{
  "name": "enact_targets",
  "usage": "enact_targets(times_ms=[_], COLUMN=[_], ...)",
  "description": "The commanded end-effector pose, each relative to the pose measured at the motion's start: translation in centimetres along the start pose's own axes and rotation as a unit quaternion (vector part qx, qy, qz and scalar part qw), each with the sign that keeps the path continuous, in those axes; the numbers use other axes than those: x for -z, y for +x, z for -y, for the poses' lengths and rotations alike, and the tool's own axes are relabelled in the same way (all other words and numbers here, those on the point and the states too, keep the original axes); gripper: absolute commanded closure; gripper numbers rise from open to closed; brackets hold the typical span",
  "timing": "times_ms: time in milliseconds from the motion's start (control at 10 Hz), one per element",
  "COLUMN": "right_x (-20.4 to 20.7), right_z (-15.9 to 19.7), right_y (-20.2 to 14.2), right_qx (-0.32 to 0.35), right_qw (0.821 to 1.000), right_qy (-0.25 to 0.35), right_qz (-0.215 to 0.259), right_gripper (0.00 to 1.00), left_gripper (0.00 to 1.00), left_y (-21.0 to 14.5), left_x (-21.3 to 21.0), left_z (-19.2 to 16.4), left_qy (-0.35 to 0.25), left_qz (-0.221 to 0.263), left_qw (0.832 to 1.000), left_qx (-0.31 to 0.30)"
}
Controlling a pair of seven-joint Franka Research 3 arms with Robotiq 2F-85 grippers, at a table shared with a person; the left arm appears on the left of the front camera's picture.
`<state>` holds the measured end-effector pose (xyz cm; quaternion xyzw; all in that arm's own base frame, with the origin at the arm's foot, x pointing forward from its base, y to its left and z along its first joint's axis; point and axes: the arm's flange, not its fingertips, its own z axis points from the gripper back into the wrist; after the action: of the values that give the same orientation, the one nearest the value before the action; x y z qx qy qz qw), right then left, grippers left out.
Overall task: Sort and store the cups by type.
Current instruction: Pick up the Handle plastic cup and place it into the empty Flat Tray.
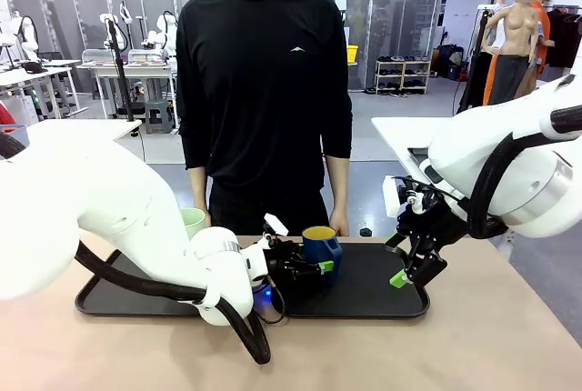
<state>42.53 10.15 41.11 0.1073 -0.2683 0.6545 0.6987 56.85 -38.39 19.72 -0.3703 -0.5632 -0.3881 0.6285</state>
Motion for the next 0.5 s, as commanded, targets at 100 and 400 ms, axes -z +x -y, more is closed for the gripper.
enact_targets(times_ms=[100, 400], right_x=[0.0, 0.0], right_z=[0.0, 0.0], right_y=[0.0, 0.0], right_qx=[0.002, 0.002], right_qw=[1.0, 1.0], right_qy=[-0.004, -0.004], right_qz=[-0.006, -0.006], right_gripper=[0.0, 0.0], left_gripper=[0.0, 0.0], left_y=[-3.1, -3.9], left_x=[-2.3, -3.6], left_z=[4.1, 5.0], left_qy=[0.022, 0.024], left_qz=[-0.004, -0.007], left_qw=[1.0, 0.999], left_qx=[0.011, 0.019])
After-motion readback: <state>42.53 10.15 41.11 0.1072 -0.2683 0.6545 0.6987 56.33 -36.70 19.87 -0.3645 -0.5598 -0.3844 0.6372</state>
